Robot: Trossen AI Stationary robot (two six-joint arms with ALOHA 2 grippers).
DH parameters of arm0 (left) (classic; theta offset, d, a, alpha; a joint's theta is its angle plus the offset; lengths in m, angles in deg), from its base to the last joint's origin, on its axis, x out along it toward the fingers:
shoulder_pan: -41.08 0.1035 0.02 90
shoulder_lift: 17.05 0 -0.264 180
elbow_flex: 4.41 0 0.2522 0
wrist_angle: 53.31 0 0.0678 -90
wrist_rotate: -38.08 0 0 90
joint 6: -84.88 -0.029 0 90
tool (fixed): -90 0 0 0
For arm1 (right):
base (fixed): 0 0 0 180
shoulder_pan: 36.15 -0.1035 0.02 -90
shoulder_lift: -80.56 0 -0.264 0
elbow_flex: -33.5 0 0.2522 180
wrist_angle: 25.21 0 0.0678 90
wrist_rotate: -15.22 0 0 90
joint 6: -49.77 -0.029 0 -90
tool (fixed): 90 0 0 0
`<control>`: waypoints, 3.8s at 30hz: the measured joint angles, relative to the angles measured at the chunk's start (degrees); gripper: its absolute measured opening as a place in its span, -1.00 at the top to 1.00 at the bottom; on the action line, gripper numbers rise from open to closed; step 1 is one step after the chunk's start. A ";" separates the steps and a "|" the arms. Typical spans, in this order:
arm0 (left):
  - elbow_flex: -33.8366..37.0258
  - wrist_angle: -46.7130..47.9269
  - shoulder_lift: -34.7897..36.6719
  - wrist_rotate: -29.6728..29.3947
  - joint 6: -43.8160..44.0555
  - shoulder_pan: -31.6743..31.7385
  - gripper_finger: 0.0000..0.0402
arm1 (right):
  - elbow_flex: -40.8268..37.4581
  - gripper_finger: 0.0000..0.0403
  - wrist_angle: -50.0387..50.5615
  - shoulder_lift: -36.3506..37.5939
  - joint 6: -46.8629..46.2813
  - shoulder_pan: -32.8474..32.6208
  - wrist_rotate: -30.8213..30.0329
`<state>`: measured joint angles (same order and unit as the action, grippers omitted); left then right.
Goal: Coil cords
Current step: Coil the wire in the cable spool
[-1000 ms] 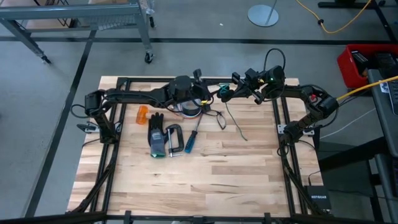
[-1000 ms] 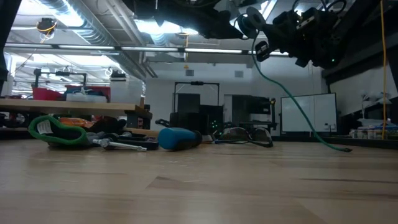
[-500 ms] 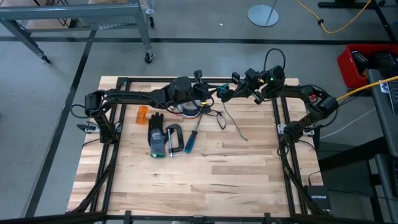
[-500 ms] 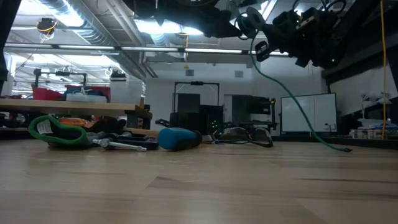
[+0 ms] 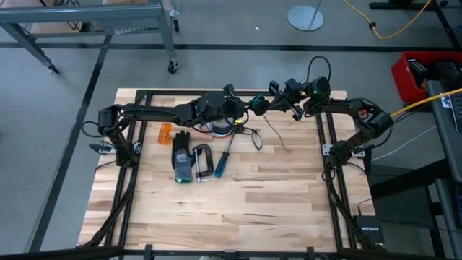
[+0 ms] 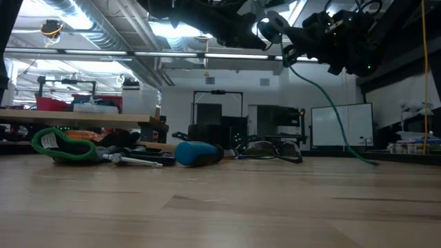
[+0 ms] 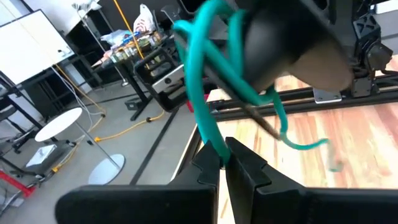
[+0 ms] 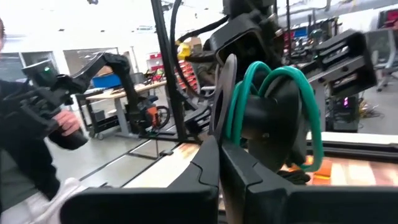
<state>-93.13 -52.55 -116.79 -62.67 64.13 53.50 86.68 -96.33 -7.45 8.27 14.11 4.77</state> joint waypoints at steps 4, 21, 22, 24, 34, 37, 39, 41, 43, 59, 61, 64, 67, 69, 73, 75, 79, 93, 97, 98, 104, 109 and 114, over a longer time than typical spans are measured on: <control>0.00 0.10 0.02 -0.13 0.09 -0.60 0.98 | 0.00 1.00 0.10 0.00 1.38 0.00 -1.71; 0.00 3.79 0.04 -0.13 4.49 -1.11 0.97 | 0.00 1.00 4.63 0.00 5.79 -0.02 -3.76; 0.00 3.82 0.04 -0.13 5.00 -1.16 0.97 | 0.00 1.00 4.63 0.00 5.81 -0.02 -3.64; 0.00 3.92 0.23 -0.13 5.30 -1.36 0.97 | 0.00 1.00 4.71 0.00 5.98 -0.02 -3.49; 0.09 7.36 1.92 -0.92 6.15 -2.67 0.97 | 0.00 1.00 9.48 0.09 10.51 -0.04 -3.80; 0.09 8.90 1.92 -1.01 7.64 -2.62 0.97 | 0.00 1.00 9.77 0.09 10.51 -0.04 -3.93; 0.09 9.75 1.95 -0.99 8.61 -2.64 0.97 | 0.00 1.00 9.79 0.09 10.51 -0.04 -4.05; 0.09 9.60 1.95 -0.90 9.59 -2.67 0.97 | 0.00 1.00 9.78 0.09 10.51 -0.03 -4.67; 0.09 9.49 1.95 -0.87 9.66 -2.67 0.97 | 0.00 1.00 9.74 0.09 10.53 0.00 -5.05; 0.09 9.44 1.92 -0.85 12.85 -2.64 0.97 | 0.02 1.00 9.92 0.09 10.53 -0.04 -5.92; 0.09 9.42 1.92 -0.85 12.85 -2.64 0.97 | 0.02 1.00 9.93 0.09 10.53 -0.04 -5.92; 0.09 9.42 1.92 -0.85 12.85 -2.64 0.97 | 0.02 1.00 9.94 0.09 10.53 -0.04 -5.88; 0.09 9.43 1.92 -0.83 12.88 -2.64 0.97 | 0.02 1.00 9.94 0.09 10.53 -0.04 -5.86; 0.09 9.53 1.92 -0.81 13.04 -2.64 0.97 | 0.02 1.00 9.95 0.09 10.53 -0.04 -5.86; 0.09 9.80 1.92 -0.79 15.56 -2.64 0.97 | 0.02 1.00 9.99 0.09 10.53 -0.04 -5.83; 0.09 10.31 1.92 -0.76 17.07 -2.66 0.97 | 0.02 1.00 10.01 0.09 10.53 -0.04 -5.81; 0.11 11.35 1.90 -0.43 19.10 -2.69 0.97 | 0.04 1.00 9.98 0.09 10.65 0.00 -6.20; 0.22 12.00 1.73 0.70 16.62 -2.78 0.95 | 0.22 1.00 9.70 0.11 10.97 0.04 -7.33; 0.22 15.09 1.73 -0.04 16.34 -2.71 0.81 | 0.22 1.00 9.77 0.11 10.95 0.03 -6.99; 0.22 16.06 1.73 -0.14 16.50 -2.71 0.75 | 0.22 1.00 9.77 0.11 10.93 0.04 -6.93; 0.22 22.32 1.77 -0.17 19.70 -3.65 0.49 | 0.19 1.00 9.81 0.11 10.84 0.04 -6.88; 0.20 25.59 1.81 -0.29 20.07 -4.02 0.42 | 0.15 1.00 9.81 0.11 10.74 0.04 -6.50; 0.20 25.39 1.81 -1.07 20.36 -3.26 0.45 | 0.12 1.00 9.88 0.11 10.30 0.04 -2.48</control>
<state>-92.94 -27.16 -114.98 -63.74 84.49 50.24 86.81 -86.45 -7.34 18.58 14.16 2.29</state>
